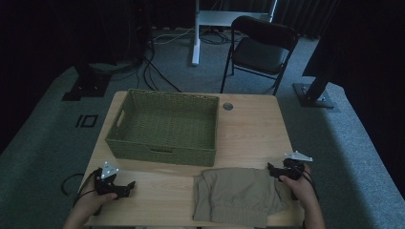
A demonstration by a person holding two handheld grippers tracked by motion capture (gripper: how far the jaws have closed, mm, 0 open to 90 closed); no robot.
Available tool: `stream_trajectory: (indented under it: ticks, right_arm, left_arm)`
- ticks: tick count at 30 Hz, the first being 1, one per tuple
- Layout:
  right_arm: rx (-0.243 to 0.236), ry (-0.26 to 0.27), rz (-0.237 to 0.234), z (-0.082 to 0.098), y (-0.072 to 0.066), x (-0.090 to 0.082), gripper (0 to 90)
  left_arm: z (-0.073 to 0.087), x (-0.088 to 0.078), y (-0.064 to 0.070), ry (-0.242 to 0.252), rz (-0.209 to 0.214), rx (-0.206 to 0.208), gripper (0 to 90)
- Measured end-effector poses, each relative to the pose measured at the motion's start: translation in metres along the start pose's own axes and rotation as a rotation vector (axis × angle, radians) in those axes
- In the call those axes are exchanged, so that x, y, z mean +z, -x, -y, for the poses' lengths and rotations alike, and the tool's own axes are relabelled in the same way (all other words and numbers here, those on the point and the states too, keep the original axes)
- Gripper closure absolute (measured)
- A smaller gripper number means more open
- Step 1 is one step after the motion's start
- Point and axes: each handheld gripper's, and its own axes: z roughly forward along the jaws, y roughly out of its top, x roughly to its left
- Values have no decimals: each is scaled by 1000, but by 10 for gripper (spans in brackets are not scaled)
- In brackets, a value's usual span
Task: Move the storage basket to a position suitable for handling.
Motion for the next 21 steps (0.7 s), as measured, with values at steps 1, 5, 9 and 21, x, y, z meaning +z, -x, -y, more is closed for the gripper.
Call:
stream_trajectory:
  ticks: [1, 5, 9, 21]
  right_arm:
    - [0, 0, 0, 0, 0, 0, 120]
    - [-3, 0, -3, 0, 0, 0, 120]
    - [-1, 1, -7, 0, 1, 0, 122]
    - [39, 24, -37, -18, -3, -8, 132]
  left_arm:
    - [0, 0, 0, 0, 0, 0, 5]
    - [2, -2, -4, -1, -3, -2, 6]
    - [3, -4, -8, -5, -9, -8, 6]
    - [-5, -10, -22, -4, -14, -17, 7]
